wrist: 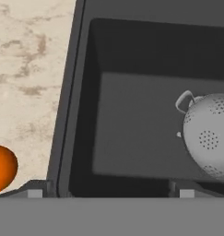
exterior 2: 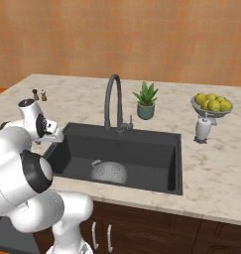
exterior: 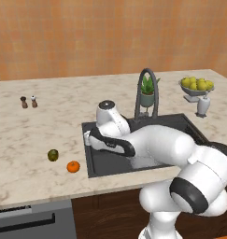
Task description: Put the colander in the sink, put the kiwi, orange in the colander, and turn on the sink faucet and pour water over the colander.
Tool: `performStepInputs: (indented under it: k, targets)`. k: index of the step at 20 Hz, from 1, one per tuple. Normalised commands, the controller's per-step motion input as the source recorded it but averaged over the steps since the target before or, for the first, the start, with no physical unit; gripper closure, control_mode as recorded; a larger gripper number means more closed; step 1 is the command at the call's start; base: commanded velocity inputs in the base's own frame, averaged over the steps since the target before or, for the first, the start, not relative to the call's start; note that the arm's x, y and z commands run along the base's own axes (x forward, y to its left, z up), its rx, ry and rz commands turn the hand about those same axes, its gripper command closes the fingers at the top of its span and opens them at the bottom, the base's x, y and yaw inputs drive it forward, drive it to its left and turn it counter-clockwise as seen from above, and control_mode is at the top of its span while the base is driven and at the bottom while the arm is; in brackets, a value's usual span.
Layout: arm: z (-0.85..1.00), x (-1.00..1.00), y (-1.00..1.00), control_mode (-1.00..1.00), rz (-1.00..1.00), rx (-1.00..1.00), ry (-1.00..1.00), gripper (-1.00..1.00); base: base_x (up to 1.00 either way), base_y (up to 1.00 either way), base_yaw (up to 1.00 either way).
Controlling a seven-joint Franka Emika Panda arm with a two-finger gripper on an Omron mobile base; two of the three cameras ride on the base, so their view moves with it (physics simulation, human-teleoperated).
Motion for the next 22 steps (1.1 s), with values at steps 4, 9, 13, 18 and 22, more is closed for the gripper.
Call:
performStepInputs:
  k: [4,9,13,18,22]
  targets:
    - [-0.20,-0.03,0.87,-1.00,0.12,0.02,0.12,-1.00,0.00,0.00,0.00]
    - [-0.30,0.00,0.79,-1.00,0.12,0.01,0.12,-1.00,0.00,0.00,0.00]
    - [-0.39,0.00,0.76,-1.00,0.11,0.00,0.12,-1.00,0.00,0.00,0.00]
    - [-0.42,0.00,0.59,-1.00,0.09,0.00,0.09,-1.00,0.00,0.00,0.00]
    - [-0.51,0.07,0.20,-1.00,0.01,-0.01,0.05,-1.00,0.00,0.00,0.00]
